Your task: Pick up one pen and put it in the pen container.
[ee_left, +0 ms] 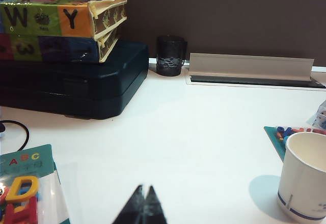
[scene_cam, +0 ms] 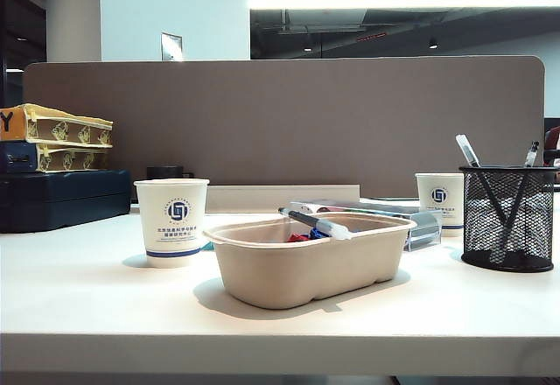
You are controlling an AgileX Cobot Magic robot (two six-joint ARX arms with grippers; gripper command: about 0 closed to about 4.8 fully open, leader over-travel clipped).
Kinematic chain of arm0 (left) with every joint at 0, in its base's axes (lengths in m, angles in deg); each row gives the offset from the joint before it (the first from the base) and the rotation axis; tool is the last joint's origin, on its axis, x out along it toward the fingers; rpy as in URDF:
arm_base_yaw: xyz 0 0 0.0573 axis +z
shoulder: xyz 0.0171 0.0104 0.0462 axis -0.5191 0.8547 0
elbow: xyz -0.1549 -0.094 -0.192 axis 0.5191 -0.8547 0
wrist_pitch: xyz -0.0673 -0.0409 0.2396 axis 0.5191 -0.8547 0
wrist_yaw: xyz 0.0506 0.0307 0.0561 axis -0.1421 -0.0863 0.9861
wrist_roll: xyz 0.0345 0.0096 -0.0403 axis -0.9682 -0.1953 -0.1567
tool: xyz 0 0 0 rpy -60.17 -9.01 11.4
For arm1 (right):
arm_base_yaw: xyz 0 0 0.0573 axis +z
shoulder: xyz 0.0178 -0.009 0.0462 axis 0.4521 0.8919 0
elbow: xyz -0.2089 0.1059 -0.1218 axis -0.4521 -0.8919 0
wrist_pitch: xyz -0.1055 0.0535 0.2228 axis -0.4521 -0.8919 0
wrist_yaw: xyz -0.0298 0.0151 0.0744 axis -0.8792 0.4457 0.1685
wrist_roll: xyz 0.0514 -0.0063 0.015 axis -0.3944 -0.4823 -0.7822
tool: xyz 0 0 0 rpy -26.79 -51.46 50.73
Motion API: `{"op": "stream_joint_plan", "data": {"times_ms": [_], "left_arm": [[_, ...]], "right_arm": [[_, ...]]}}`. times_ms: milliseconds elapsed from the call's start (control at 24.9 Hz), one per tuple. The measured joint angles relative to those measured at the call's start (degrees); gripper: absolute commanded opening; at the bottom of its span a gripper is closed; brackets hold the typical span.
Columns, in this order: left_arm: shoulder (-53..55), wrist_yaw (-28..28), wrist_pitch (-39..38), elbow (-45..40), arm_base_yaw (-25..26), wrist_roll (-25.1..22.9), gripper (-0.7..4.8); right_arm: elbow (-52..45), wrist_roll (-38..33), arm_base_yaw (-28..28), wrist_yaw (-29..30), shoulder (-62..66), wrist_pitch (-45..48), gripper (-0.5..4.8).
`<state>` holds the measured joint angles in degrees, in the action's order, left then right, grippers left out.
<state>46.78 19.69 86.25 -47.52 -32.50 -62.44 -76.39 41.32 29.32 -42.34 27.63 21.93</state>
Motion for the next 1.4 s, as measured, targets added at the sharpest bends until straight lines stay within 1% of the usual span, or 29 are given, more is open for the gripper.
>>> {"op": "stream_joint_plan", "data": {"times_ms": [361, 481, 562, 682, 802, 883, 963, 1123, 1204, 1364, 1404], "left_arm": [[0.0, -0.04, 0.02, 0.0, 0.0, 1.16, -0.05], [0.0, -2.29, -0.04, 0.26, 0.0, 1.27, -0.05], [0.0, -3.69, -0.28, 1.53, 0.0, 1.25, -0.05], [-0.02, -3.98, 0.28, 3.13, 0.0, 1.22, -0.05], [0.0, -3.98, 0.11, 4.55, 0.0, 1.22, -0.04], [0.0, -3.98, 0.2, 5.38, 0.0, 1.22, -0.03], [-0.02, -4.0, 0.33, 6.12, 0.0, 1.22, -0.01], [0.0, -8.04, 0.55, 7.37, 0.0, 1.22, 0.05], [0.04, -10.21, 0.48, 7.37, 0.0, 1.25, 0.27], [1.07, -11.67, -0.07, 8.5, 0.0, 1.27, 0.3], [1.68, -12.44, -0.07, 9.9, 0.0, 1.29, 0.3]], "right_arm": [[0.0, -0.02, 0.0, 0.0, 0.0, 1.79, -0.05], [0.0, -0.72, 0.0, 0.0, 0.0, 2.99, -0.05], [0.0, -1.33, 0.0, 0.0, 0.0, 4.68, -0.04], [0.09, -1.51, 0.0, 0.0, 0.0, 7.65, 0.0], [2.54, -1.62, 0.04, 0.0, 0.0, 7.8, 0.05], [3.63, -1.64, 0.04, 0.0, 0.0, 8.17, 0.22], [4.46, -1.66, 0.04, 0.0, 0.0, 8.31, 0.24], [7.72, -1.64, 0.04, 0.24, 0.04, 6.21, 0.37], [8.55, -1.6, 0.04, 1.2, 0.17, 5.09, 0.42], [10.32, -1.05, 0.04, 2.23, 0.17, 3.32, 0.54], [11.32, -0.98, 0.04, 2.29, 0.17, 2.95, 0.54]]}}
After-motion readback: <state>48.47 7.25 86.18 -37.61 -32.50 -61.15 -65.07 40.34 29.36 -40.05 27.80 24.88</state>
